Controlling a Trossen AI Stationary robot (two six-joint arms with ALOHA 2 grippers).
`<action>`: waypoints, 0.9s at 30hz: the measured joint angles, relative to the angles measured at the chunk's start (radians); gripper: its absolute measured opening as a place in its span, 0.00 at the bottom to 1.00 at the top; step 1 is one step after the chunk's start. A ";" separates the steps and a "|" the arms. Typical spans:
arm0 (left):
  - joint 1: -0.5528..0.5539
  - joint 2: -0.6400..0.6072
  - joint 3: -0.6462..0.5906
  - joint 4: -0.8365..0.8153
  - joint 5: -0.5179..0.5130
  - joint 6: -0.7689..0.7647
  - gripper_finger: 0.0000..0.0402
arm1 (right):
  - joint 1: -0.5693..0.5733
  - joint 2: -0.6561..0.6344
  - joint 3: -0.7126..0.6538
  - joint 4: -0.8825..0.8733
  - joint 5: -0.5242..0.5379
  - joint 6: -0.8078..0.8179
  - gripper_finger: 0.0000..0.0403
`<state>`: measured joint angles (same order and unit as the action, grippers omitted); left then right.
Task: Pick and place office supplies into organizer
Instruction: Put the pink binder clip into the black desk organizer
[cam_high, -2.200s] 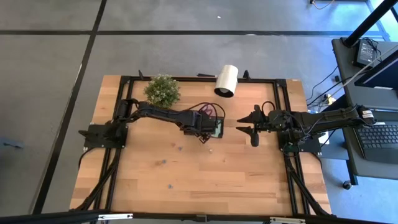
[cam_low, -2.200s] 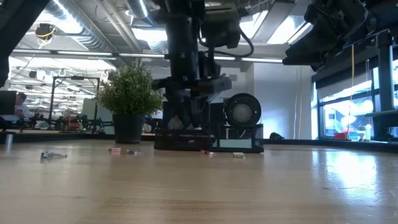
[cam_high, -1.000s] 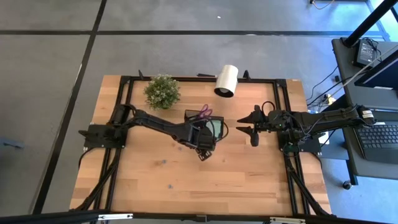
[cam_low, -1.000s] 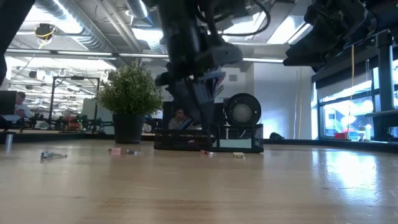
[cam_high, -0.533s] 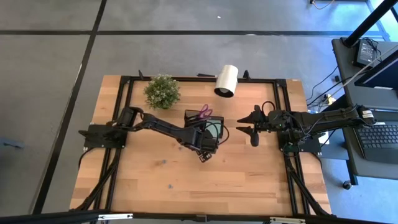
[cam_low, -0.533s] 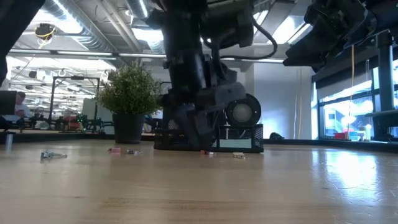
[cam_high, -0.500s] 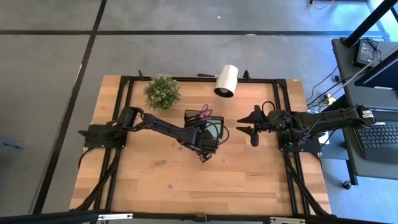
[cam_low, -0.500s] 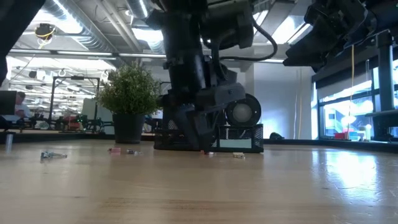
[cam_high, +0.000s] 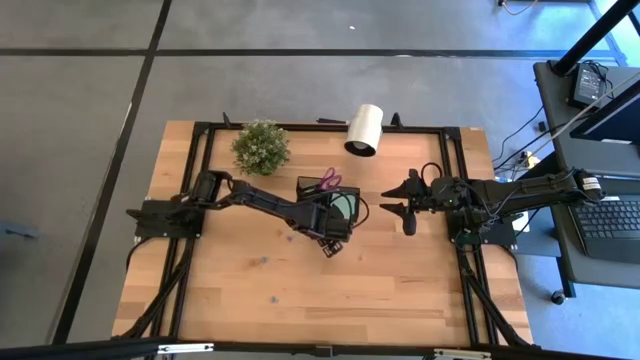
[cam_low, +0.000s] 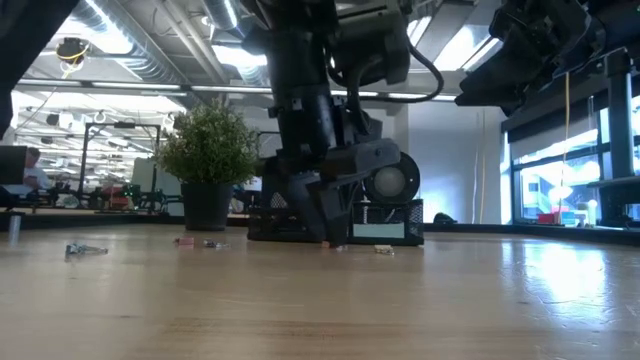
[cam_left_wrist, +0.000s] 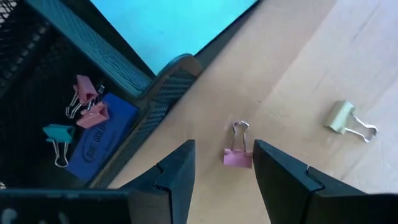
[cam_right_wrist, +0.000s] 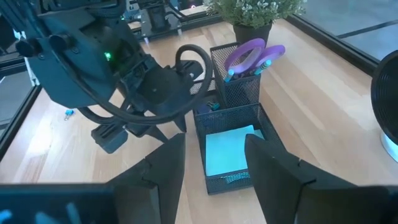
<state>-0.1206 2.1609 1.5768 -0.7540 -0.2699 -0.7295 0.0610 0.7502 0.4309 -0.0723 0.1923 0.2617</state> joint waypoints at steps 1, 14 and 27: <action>0.001 0.000 0.000 -0.001 0.003 0.001 0.39 | 0.000 0.000 0.000 0.000 0.000 0.001 0.42; 0.007 0.014 0.004 0.005 0.058 0.019 0.39 | 0.000 0.000 0.000 0.000 0.000 -0.001 0.42; 0.006 0.026 0.003 0.013 0.059 0.019 0.29 | 0.000 0.000 0.000 0.000 0.000 -0.004 0.42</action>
<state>-0.1143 2.1872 1.5803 -0.7412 -0.2104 -0.7109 0.0608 0.7504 0.4309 -0.0727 0.1925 0.2577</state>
